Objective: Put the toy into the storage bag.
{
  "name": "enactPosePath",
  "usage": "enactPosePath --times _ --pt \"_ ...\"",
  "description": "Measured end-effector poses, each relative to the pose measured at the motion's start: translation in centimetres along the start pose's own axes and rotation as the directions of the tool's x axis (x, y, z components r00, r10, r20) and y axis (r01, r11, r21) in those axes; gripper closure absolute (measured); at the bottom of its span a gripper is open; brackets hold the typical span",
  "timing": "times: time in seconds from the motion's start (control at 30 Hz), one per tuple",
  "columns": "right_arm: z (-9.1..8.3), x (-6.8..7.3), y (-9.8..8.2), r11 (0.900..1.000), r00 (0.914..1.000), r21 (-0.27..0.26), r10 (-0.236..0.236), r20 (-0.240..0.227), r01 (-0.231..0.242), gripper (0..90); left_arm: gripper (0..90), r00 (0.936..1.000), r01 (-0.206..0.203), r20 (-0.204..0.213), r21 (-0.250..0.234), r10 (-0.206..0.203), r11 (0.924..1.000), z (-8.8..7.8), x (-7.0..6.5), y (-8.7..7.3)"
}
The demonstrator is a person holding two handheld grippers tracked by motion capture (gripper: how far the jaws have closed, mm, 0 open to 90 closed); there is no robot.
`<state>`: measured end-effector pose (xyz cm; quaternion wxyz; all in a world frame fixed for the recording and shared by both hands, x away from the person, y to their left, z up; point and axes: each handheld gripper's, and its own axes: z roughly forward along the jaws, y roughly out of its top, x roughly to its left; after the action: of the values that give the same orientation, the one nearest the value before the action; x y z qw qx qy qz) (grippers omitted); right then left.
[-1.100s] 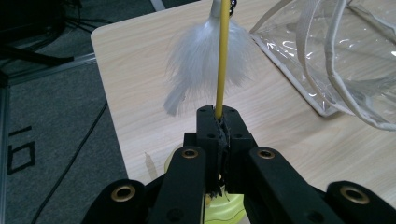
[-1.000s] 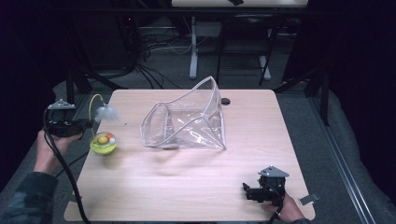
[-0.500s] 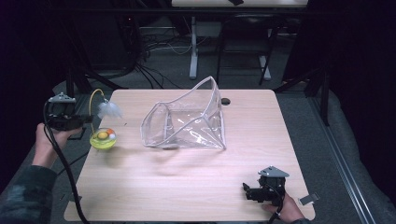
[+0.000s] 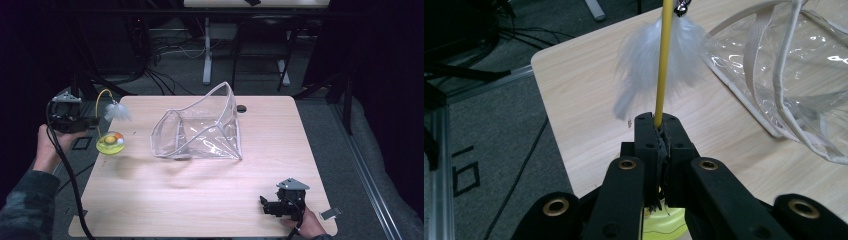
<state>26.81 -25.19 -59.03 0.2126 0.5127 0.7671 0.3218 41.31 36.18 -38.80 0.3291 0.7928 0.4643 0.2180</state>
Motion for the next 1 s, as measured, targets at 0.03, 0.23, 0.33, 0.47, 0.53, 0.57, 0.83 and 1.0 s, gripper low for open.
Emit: enactPosePath --times 0.03,0.23,0.33,0.47,0.53,0.57,0.83,1.0 --pt "0.0 0.0 0.0 1.000 1.0000 0.000 0.000 0.000 0.000 0.0 88.3 1.0000 0.000 -0.003 -0.001 0.000 1.0000 0.0 0.0 0.2" --pt "0.0 0.0 0.0 1.000 1.0000 0.003 -0.003 0.002 0.003 0.0 88.3 0.9997 -0.022 -0.006 0.003 0.022 0.9998 -0.3 -0.1 1.1" --pt "0.0 0.0 0.0 1.000 1.0000 0.003 -0.003 0.002 0.003 0.0 88.3 0.9998 -0.019 -0.011 -0.006 0.019 0.9998 -0.3 -0.1 1.4" --pt "0.0 0.0 0.0 1.000 1.0000 0.004 -0.002 0.002 0.002 0.0 88.3 0.9995 -0.031 -0.009 -0.004 0.031 0.9995 -0.4 0.0 2.0" --pt "0.0 0.0 0.0 1.000 1.0000 0.005 -0.002 0.003 0.002 0.0 88.3 0.9994 -0.029 -0.021 0.001 0.029 0.9996 -0.3 0.0 2.3" --pt "0.0 0.0 0.0 1.000 1.0000 0.005 -0.002 0.003 0.002 0.0 88.3 0.9995 -0.026 -0.016 -0.004 0.026 0.9997 -0.4 0.0 2.6" --pt "0.0 0.0 0.0 1.000 1.0000 0.002 -0.004 0.003 0.004 0.0 88.3 0.9989 -0.045 -0.013 0.003 0.045 0.9990 -0.6 -0.2 3.7" --pt "0.0 0.0 0.0 1.000 1.0000 0.002 -0.004 0.003 0.004 0.0 88.3 0.9979 -0.063 -0.014 -0.002 0.063 0.9980 -0.6 -0.5 4.3"
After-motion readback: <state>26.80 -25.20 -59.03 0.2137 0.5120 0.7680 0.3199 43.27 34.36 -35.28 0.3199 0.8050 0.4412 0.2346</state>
